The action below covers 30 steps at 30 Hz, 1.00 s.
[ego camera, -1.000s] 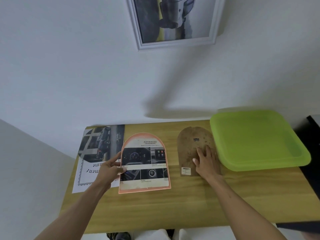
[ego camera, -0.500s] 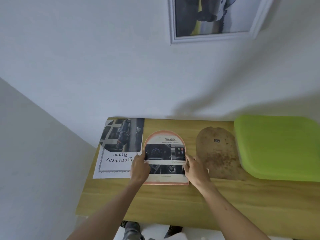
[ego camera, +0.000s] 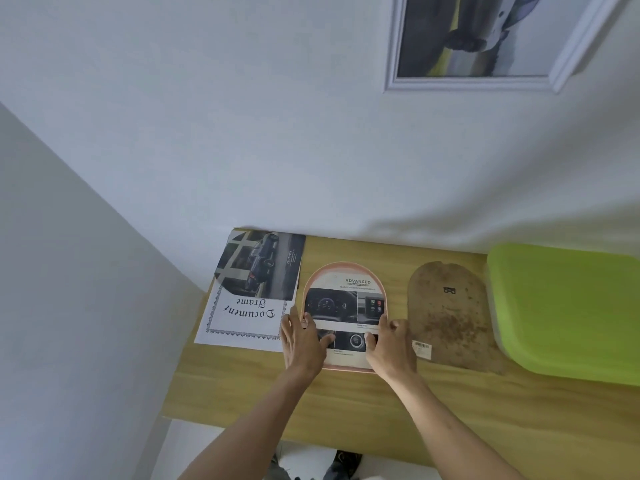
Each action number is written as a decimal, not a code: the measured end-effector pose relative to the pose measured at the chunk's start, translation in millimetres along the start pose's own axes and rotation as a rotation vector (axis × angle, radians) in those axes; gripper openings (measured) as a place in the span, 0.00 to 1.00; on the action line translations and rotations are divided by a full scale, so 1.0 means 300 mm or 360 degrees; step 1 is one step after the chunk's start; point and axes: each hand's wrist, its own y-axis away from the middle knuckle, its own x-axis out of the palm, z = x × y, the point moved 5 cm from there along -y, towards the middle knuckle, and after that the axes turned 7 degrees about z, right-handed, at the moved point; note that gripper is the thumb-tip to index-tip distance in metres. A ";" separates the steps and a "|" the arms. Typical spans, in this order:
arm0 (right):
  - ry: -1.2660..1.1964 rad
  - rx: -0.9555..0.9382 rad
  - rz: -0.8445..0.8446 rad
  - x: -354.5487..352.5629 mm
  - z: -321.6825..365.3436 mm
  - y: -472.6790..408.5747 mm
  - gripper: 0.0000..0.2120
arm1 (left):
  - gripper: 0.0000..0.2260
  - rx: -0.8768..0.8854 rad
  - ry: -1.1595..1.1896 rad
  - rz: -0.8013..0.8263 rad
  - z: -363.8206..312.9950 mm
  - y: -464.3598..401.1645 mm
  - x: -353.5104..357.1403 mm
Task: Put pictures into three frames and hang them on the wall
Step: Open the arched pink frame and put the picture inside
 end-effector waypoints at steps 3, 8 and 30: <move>-0.0106 0.0014 -0.0054 0.013 -0.003 -0.004 0.28 | 0.28 0.0027 0.0080 -0.0085 -0.001 0.009 0.001; -0.0465 0.0025 -0.0117 -0.009 0.000 0.013 0.21 | 0.22 0.0063 0.0198 -0.0163 0.014 0.016 0.006; -0.2040 0.0163 0.0514 -0.099 -0.063 0.066 0.17 | 0.14 -0.0011 0.0710 -0.0323 0.002 0.115 -0.070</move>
